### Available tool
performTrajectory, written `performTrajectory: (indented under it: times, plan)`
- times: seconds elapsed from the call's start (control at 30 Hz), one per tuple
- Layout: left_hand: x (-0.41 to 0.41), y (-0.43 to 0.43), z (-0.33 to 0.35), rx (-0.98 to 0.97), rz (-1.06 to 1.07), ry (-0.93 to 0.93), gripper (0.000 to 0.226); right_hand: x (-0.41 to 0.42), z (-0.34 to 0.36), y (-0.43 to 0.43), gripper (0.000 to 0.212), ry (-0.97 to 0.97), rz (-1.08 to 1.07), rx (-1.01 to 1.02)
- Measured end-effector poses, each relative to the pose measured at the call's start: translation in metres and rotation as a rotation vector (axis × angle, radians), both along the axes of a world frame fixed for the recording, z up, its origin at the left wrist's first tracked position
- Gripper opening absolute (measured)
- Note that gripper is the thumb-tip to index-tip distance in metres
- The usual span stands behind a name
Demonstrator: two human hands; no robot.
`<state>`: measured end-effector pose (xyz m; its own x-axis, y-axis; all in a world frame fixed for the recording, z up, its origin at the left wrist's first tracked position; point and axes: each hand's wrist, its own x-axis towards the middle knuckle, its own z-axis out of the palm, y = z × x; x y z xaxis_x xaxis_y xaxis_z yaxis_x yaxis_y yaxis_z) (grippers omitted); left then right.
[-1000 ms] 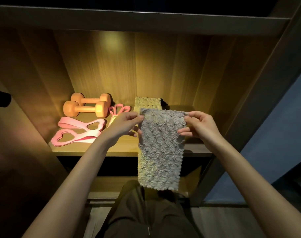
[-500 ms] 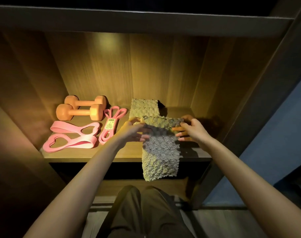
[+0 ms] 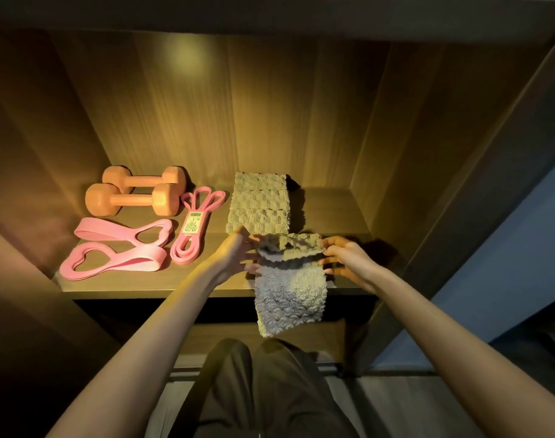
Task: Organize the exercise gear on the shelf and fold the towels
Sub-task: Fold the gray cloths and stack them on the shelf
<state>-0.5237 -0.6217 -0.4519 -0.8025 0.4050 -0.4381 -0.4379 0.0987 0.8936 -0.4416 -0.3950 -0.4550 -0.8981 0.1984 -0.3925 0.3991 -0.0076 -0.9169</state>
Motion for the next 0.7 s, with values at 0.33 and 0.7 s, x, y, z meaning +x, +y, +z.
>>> performTrajectory:
  times: [0.33,0.7]
  plan:
    - [0.003,0.002,-0.024,-0.139,0.004,0.177,0.013,-0.010,-0.023,-0.011,0.021,0.087,-0.186,0.192]
    - [0.003,-0.007,-0.027,-0.278,-0.150,0.307,0.040,-0.009,-0.036,-0.016,0.024,0.150,0.035,0.566]
